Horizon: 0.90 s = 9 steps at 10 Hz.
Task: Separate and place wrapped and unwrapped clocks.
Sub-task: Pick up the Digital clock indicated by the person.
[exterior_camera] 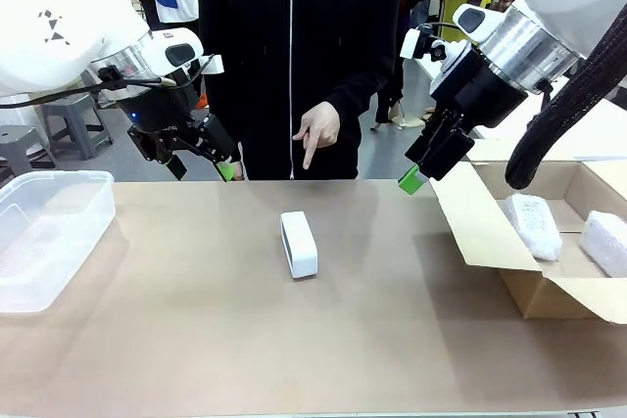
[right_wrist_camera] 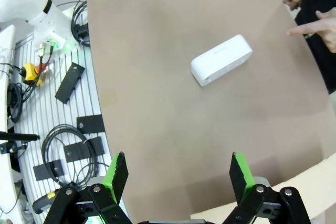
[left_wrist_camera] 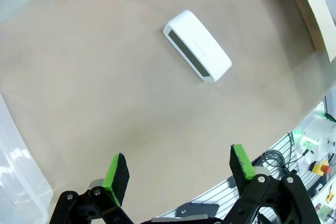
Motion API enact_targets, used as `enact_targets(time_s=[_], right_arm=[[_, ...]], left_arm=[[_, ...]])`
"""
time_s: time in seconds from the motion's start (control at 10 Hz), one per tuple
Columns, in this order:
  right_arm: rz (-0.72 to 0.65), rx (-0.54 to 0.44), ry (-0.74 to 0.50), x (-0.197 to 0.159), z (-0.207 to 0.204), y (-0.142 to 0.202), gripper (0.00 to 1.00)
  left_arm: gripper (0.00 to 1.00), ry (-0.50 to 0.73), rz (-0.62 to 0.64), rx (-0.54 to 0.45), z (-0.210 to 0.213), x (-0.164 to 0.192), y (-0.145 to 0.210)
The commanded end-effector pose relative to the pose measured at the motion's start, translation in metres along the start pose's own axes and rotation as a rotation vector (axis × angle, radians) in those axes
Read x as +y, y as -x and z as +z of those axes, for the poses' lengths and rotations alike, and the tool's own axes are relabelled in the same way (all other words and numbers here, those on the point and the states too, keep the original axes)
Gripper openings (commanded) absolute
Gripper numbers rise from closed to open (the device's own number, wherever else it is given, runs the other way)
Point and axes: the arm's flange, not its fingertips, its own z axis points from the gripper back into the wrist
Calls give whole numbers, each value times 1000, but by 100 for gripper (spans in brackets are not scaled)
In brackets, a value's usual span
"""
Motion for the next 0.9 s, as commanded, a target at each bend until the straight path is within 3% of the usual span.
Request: enact_targets(time_s=[0.0,0.1,0.3,0.8], right_arm=[[-22,3,-11,-2,1,-3,100],[-22,3,-11,-2,1,-3,100],[-22,3,-11,-2,1,-3,100],[-22,3,-11,-2,1,-3,100]], left_arm=[[100,12,112,74,-16,-19,-24],[100,27,203,153,-31,-34,-44],[100,-10,348,217,-55,-53,-67],[100,-88,612,284,-144,-71,-96]])
